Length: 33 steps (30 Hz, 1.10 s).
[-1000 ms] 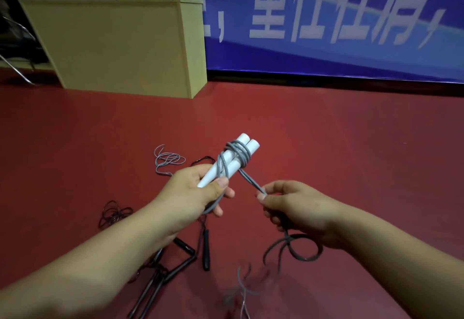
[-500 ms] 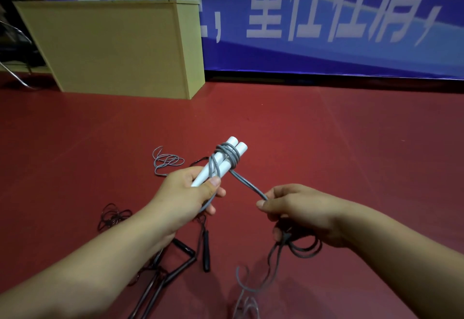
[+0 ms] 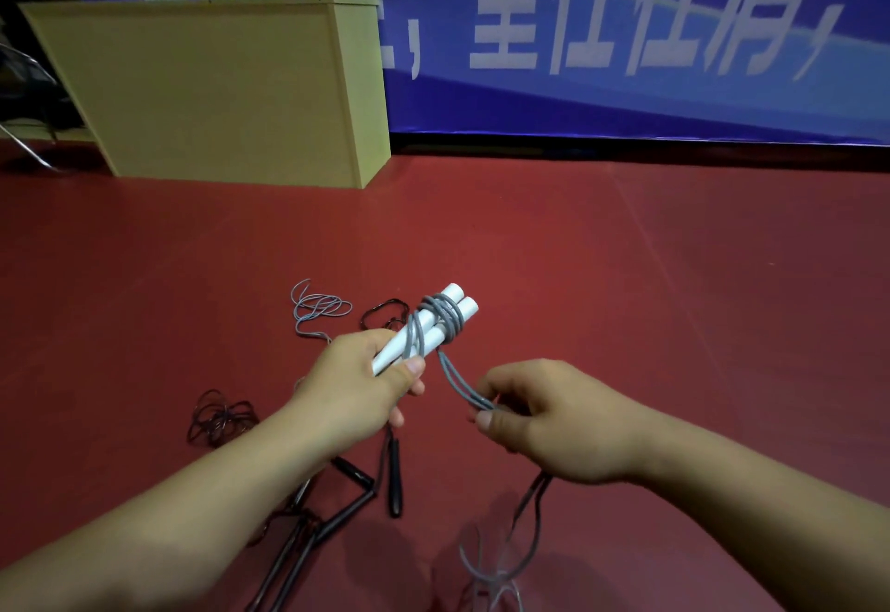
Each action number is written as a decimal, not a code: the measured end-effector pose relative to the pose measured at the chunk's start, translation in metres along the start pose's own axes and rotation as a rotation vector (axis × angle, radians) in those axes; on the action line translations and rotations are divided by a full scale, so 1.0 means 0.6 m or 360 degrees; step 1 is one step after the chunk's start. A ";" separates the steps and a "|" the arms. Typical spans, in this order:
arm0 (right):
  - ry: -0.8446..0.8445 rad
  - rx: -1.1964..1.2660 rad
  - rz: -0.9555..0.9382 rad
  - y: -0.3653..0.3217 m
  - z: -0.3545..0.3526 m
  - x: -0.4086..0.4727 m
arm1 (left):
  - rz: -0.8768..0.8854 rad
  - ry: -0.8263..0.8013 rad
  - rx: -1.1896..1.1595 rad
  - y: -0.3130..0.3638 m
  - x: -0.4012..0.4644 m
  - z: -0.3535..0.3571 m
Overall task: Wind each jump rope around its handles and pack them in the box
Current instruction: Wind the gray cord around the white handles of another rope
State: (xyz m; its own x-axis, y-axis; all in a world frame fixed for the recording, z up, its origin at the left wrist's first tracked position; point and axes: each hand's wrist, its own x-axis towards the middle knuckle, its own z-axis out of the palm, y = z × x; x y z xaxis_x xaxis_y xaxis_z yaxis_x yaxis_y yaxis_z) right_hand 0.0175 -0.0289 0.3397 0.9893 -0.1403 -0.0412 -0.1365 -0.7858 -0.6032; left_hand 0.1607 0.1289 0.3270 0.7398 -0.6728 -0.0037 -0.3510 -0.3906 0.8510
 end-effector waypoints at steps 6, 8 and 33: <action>0.0266 -0.0017 -0.0121 0.002 -0.001 0.002 | 0.0172 -0.0175 0.0511 -0.002 -0.007 0.005; 0.0386 -0.0075 -0.0078 0.009 -0.005 0.003 | 0.0193 -0.0294 0.0577 0.003 -0.011 0.007; 0.0542 -0.0176 0.0408 0.041 -0.039 0.003 | -0.0070 -0.1387 0.0081 0.047 -0.034 -0.016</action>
State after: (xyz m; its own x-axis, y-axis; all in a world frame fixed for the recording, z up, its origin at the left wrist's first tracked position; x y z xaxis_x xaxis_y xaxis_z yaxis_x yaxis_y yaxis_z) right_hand 0.0148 -0.0626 0.3433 0.8516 -0.5149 0.0977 -0.3982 -0.7569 -0.5183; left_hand 0.1411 0.1377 0.3564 0.0583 -0.8891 -0.4539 -0.3732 -0.4411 0.8162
